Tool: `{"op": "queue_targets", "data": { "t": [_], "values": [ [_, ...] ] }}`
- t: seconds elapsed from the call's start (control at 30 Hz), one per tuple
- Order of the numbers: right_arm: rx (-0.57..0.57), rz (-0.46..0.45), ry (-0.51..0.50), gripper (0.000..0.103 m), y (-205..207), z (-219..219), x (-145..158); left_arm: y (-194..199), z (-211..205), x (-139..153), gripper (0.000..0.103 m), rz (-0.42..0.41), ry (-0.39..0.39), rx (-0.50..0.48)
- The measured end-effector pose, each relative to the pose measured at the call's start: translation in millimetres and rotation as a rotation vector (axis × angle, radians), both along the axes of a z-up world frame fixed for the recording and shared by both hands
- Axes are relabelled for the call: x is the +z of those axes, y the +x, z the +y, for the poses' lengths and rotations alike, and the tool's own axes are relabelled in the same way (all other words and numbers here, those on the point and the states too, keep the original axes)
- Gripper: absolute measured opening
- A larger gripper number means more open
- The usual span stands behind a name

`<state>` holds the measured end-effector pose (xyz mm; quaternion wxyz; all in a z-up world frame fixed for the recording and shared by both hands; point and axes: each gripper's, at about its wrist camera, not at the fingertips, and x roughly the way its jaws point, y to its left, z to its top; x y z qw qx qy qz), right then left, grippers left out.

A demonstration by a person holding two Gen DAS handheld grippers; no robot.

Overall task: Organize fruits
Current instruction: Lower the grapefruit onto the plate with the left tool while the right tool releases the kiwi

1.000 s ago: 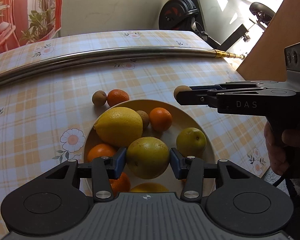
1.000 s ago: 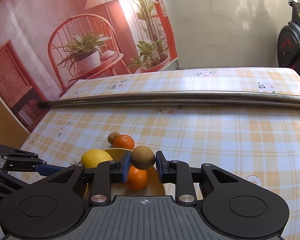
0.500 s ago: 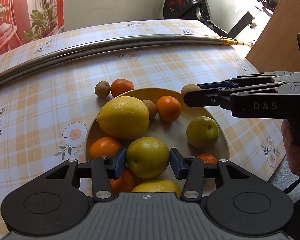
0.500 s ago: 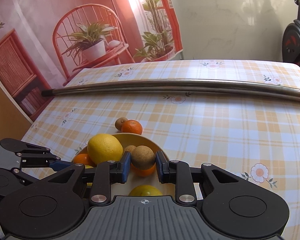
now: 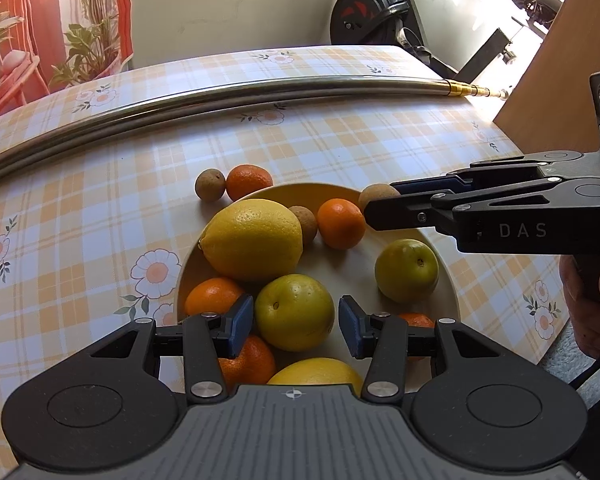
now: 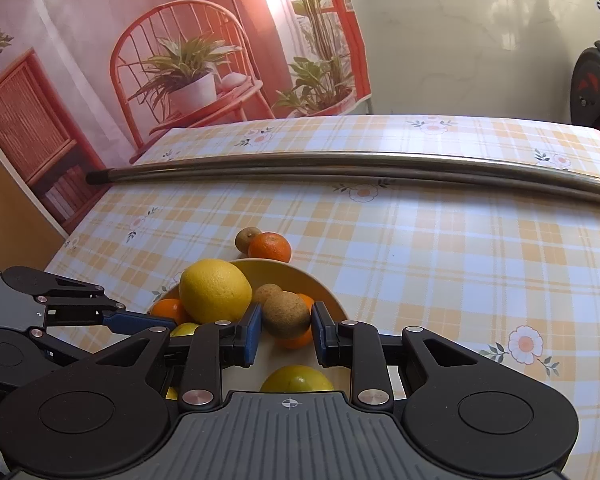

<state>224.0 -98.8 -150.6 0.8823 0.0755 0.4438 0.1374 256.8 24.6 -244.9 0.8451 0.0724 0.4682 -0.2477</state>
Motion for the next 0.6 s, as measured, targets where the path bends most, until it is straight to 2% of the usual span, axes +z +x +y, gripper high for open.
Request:
{"op": "queue_targets", "data": {
  "t": [0.3, 0.6],
  "values": [
    [0.051, 0.011, -0.038, 0.024, 3.6, 12.8, -4.1, 0.5, 19.2, 22.8, 0.049, -0.046, -0.076, 0.067],
    [0.168, 0.026, -0.097, 0.025, 10.3, 43.7, -10.9, 17.7, 49.2, 40.7, 0.049, -0.097, -0.163, 0.234]
  ]
}}
